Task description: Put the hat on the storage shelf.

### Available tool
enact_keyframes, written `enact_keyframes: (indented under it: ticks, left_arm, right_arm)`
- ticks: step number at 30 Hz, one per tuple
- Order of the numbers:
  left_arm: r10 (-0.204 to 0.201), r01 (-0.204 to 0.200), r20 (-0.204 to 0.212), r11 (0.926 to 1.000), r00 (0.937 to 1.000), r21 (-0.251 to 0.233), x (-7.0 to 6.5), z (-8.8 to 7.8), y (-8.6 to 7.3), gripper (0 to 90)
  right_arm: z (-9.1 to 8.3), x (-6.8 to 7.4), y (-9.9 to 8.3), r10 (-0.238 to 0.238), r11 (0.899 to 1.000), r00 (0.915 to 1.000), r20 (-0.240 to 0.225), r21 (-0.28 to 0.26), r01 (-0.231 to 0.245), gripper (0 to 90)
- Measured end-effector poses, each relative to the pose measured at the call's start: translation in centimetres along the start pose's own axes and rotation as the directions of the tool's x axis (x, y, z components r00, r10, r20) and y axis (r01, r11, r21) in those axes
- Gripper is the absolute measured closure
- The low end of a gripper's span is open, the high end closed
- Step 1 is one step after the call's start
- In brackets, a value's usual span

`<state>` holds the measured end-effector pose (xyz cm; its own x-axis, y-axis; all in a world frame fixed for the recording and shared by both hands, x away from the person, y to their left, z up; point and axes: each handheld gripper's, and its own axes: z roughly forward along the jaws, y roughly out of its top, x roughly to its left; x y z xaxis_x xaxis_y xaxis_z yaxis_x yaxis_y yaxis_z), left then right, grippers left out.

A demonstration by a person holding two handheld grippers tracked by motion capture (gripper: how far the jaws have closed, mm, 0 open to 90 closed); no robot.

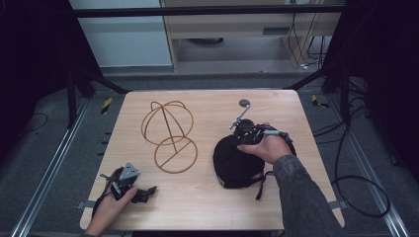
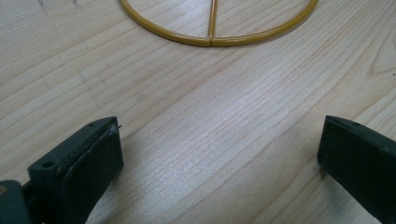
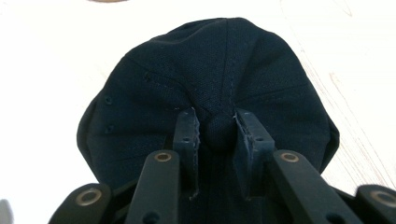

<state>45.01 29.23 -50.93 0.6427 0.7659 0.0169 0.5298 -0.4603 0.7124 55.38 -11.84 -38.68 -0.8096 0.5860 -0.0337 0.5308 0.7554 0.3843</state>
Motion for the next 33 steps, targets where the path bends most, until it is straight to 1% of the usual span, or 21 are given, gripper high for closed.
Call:
enact_keyframes:
  ticks: [4, 8, 10, 11, 12, 13, 15, 16, 18, 19, 20, 25, 27, 28, 29, 30, 31, 33]
  left_arm:
    - [0.0, 0.0, 0.0, 1.0, 1.0, 0.0, 0.0, 0.0, 0.0, 0.0]
    - [0.0, 0.0, 0.0, 1.0, 1.0, 0.0, 0.0, 0.0, 0.0, 0.0]
    - [0.0, 0.0, 0.0, 1.0, 1.0, 0.0, 0.0, 0.0, 0.0, 0.0]
    - [0.0, 0.0, 0.0, 1.0, 1.0, 0.0, 0.0, 0.0, 0.0, 0.0]
    - [0.0, 0.0, 0.0, 1.0, 1.0, 0.0, 0.0, 0.0, 0.0, 0.0]
    - [0.0, 0.0, 0.0, 1.0, 1.0, 0.0, 0.0, 0.0, 0.0, 0.0]
    - [0.0, 0.0, 0.0, 1.0, 1.0, 0.0, 0.0, 0.0, 0.0, 0.0]
    - [0.0, 0.0, 0.0, 1.0, 1.0, 0.0, 0.0, 0.0, 0.0, 0.0]
    - [0.0, 0.0, 0.0, 1.0, 1.0, 0.0, 0.0, 0.0, 0.0, 0.0]
    - [0.0, 0.0, 0.0, 1.0, 1.0, 0.0, 0.0, 0.0, 0.0, 0.0]
    - [0.0, 0.0, 0.0, 1.0, 1.0, 0.0, 0.0, 0.0, 0.0, 0.0]
    - [0.0, 0.0, 0.0, 1.0, 1.0, 0.0, 0.0, 0.0, 0.0, 0.0]
    - [0.001, -0.001, 0.0, 1.0, 1.0, 0.0, 0.0, 0.0, 0.0, 0.0]
    - [0.0, 0.0, 0.0, 1.0, 1.0, 0.0, 0.0, 0.0, 0.0, 0.0]
    - [0.0, 0.0, 0.0, 1.0, 1.0, 0.0, 0.0, 0.0, 0.0, 0.0]
    - [0.0, 0.0, 0.0, 1.0, 1.0, 0.0, 0.0, 0.0, 0.0, 0.0]
    - [0.0, 0.0, 0.0, 1.0, 1.0, 0.0, 0.0, 0.0, 0.0, 0.0]
    - [0.0, 0.0, 0.0, 1.0, 1.0, 0.0, 0.0, 0.0, 0.0, 0.0]
  right_arm:
    - [-0.4, 0.1, -0.2, -0.004, 1.0, 1.0, -0.009, -0.008, 0.004, 73.2]
    - [-1.7, 0.4, -0.5, -0.002, 0.999, 0.9999, -0.011, -0.049, 0.002, 73.3]
    - [-2.1, 0.5, -0.6, 0.0, 0.998, 0.9999, -0.011, -0.056, -0.001, 73.3]
    - [-2.4, 0.6, -0.6, -0.001, 0.998, 1.0, -0.009, -0.064, 0.001, 73.3]
    - [-3.2, 0.7, -0.8, -0.002, 0.996, 1.0, -0.003, -0.086, 0.001, 73.3]
    - [-3.2, 0.7, -0.8, -0.002, 0.996, 1.0, -0.003, -0.086, 0.001, 73.3]
    - [-4.0, 0.8, -0.9, 0.0, 0.994, 1.0, 0.003, -0.107, 0.001, 73.2]
    - [-4.8, 0.9, -1.1, -0.001, 0.992, 1.0, 0.006, -0.128, 0.002, 73.3]
    - [-5.4, 0.9, -1.2, 0.0, 0.989, 1.0, 0.007, -0.149, 0.001, 73.3]
    - [-5.4, 0.9, -1.2, 0.0, 0.989, 1.0, 0.007, -0.149, 0.001, 73.3]
    - [-6.1, 0.9, -1.4, 0.0, 0.987, 1.0, 0.007, -0.16, 0.001, 73.3]
    - [-7.4, 1.0, -1.6, -0.002, 0.982, 0.9998, 0.022, -0.19, 0.006, 73.3]
    - [-7.7, 1.0, -1.7, 0.0, 0.98, 0.9998, 0.019, -0.199, 0.004, 73.2]
    - [-8.2, 1.0, -1.8, 0.001, 0.978, 0.9997, 0.025, -0.208, 0.004, 73.2]
    - [-8.2, 1.0, -1.8, 0.001, 0.978, 0.9997, 0.025, -0.208, 0.004, 73.2]
    - [-8.7, 1.0, -1.8, 0.003, 0.974, 0.9996, 0.028, -0.226, 0.004, 73.3]
    - [-8.7, 1.0, -1.8, 0.003, 0.974, 0.9996, 0.028, -0.226, 0.004, 73.3]
    - [-9.4, 1.0, -2.0, 0.012, 0.968, 0.9994, 0.033, -0.253, -0.004, 73.3]
